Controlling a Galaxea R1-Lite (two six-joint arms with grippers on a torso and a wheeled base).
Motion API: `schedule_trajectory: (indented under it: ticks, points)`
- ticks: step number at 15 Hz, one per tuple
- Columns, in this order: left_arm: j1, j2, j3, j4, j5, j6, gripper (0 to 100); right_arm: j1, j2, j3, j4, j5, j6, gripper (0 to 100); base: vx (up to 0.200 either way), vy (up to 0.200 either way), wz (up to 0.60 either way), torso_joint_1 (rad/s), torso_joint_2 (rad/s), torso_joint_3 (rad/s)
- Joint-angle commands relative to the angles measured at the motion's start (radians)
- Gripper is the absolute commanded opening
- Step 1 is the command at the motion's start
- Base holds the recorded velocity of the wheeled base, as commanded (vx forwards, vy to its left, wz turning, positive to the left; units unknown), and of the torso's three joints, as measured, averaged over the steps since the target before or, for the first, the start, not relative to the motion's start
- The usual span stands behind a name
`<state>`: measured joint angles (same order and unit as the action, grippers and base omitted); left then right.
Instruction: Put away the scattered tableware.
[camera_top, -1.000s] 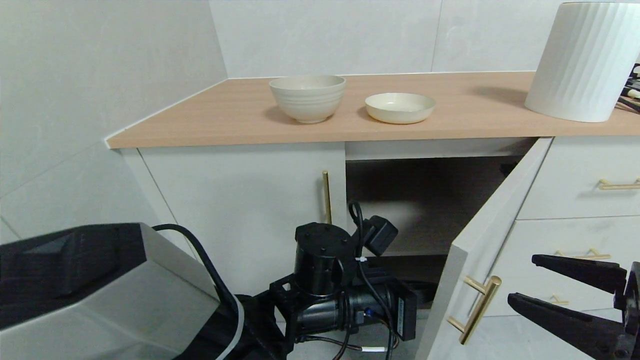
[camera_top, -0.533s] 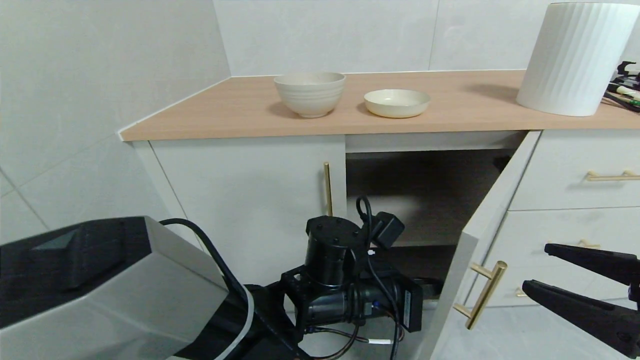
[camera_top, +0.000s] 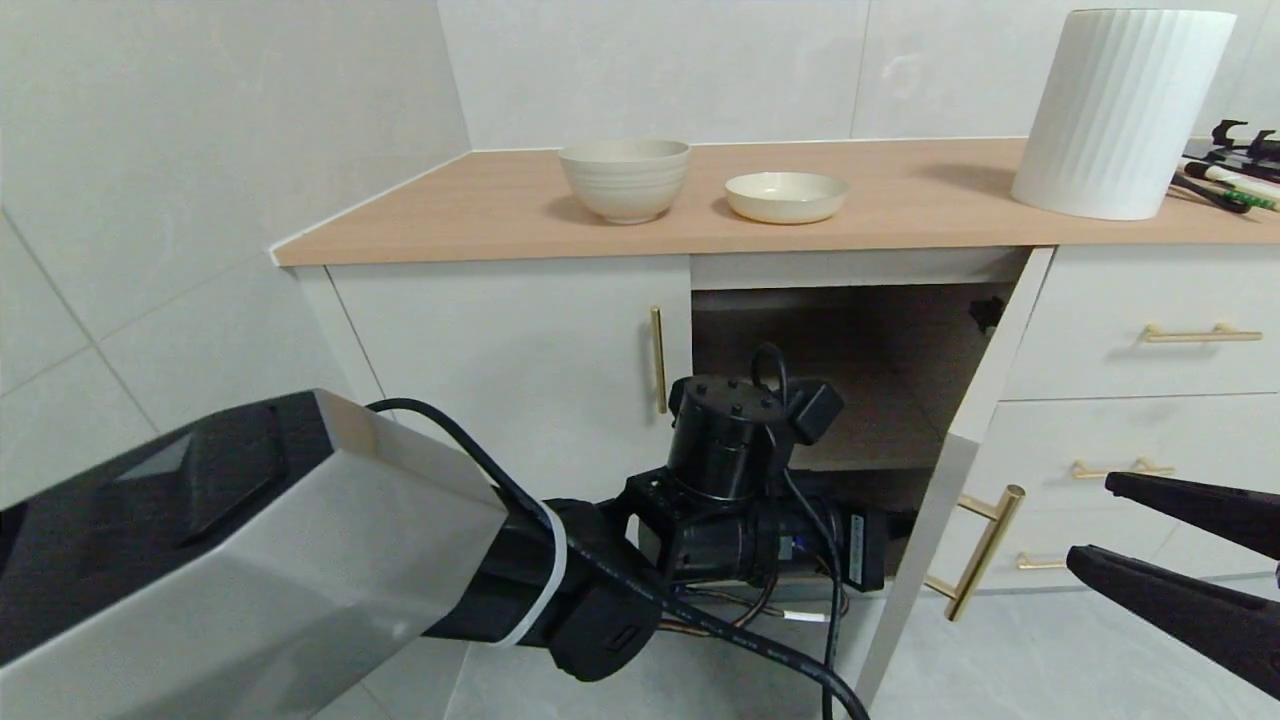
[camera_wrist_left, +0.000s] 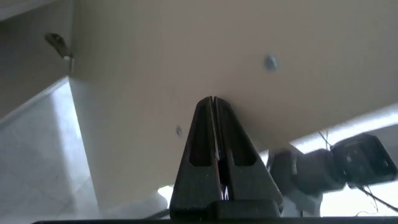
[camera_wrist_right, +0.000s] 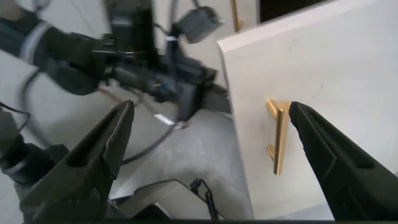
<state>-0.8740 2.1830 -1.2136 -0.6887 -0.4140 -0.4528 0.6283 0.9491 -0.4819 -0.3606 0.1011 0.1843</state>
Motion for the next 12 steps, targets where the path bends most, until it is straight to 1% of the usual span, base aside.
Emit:
schedule_trajectory:
  ticks: [1, 3, 4, 5, 6, 8, 11, 12]
  points:
    - [-0.014, 0.018, -0.026, 0.003, 0.0, -0.001, 0, 0.001, -0.003, -0.01, -0.001, 0.0, 0.0, 100, 0.0, 0.0, 0.0, 0.0, 0.0, 0.0]
    - [-0.052, 0.008, -0.018, 0.003, 0.001, -0.001, 0, 0.001, -0.015, -0.03, -0.001, 0.002, 0.001, 100, 0.0, 0.0, 0.0, 0.0, 0.0, 0.0]
    - [-0.122, -0.023, -0.001, 0.003, 0.012, -0.001, 0, 0.001, -0.029, -0.055, -0.003, 0.006, 0.004, 100, 0.0, 0.0, 0.0, 0.0, 0.0, 0.0]
    - [-0.155, -0.035, 0.008, 0.002, 0.02, -0.001, 0, 0.001, -0.036, -0.058, -0.004, 0.009, 0.006, 100, 0.0, 0.0, 0.0, 0.0, 0.0, 0.0]
    - [-0.238, -0.078, 0.037, 0.0, 0.044, -0.001, 0, 0.001, -0.067, -0.058, -0.006, 0.022, 0.007, 100, 0.0, 0.0, 0.0, 0.0, 0.0, 0.0]
    - [-0.244, -0.095, 0.048, -0.002, 0.047, -0.001, 0, 0.001, -0.092, -0.066, -0.006, 0.034, 0.007, 100, 0.0, 0.0, 0.0, 0.0, 0.0, 0.0]
    - [-0.195, -0.101, 0.06, -0.003, 0.055, -0.001, 0, 0.001, -0.092, -0.078, -0.001, 0.034, 0.007, 100, 0.0, 0.0, 0.0, 0.0, 0.0, 0.0]
    - [-0.16, -0.141, 0.078, -0.003, 0.063, -0.001, 0, 0.001, -0.084, -0.078, -0.001, 0.034, 0.007, 100, 0.0, 0.0, 0.0, 0.0, 0.0, 0.0]
